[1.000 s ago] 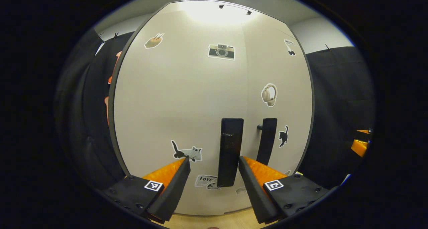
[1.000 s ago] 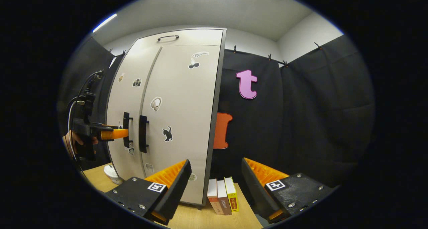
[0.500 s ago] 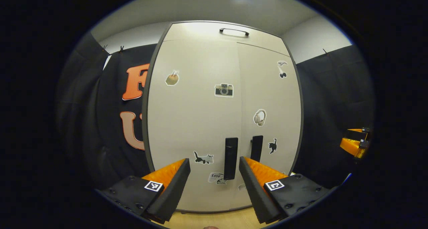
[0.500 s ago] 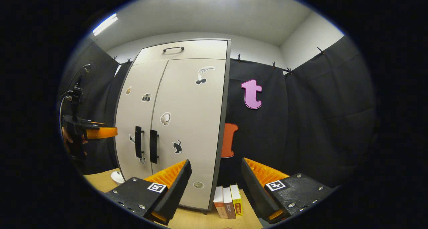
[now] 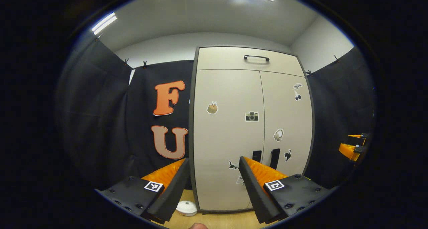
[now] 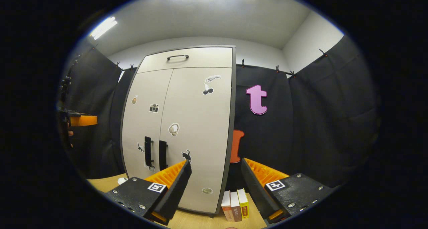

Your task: Grab one shoe with the right hand and put it into the shoe cabinet, grab the other shoe with the left hand and put it into the shoe cabinet; then close the right door with the right hand and the left door with the left hand.

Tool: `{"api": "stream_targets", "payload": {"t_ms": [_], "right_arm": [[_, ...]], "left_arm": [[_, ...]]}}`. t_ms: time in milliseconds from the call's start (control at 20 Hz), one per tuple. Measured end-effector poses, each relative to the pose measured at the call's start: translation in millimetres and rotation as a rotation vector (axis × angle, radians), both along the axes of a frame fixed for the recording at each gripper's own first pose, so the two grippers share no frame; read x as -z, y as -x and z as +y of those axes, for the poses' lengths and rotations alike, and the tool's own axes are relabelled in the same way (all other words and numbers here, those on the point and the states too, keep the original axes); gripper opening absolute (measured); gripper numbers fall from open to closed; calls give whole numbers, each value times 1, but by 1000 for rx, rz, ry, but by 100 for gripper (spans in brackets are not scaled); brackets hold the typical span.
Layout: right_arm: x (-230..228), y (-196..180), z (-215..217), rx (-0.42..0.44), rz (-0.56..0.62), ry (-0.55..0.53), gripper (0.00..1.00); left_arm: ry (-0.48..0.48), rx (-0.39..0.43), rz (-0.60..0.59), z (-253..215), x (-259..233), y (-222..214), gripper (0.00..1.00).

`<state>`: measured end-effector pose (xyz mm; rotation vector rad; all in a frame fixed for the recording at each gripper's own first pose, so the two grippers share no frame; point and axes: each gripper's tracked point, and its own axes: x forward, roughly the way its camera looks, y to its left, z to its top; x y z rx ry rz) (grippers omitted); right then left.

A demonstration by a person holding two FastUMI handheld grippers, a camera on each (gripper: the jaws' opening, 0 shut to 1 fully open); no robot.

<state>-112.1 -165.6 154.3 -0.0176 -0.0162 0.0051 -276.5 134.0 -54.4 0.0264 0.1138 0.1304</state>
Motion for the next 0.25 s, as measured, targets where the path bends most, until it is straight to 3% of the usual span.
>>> {"api": "stream_targets", "payload": {"t_ms": [250], "right_arm": [[-19,-2,15,-25,-40,-1,92]], "left_arm": [[-30,-68,-71,33,-36,24,95]]}}
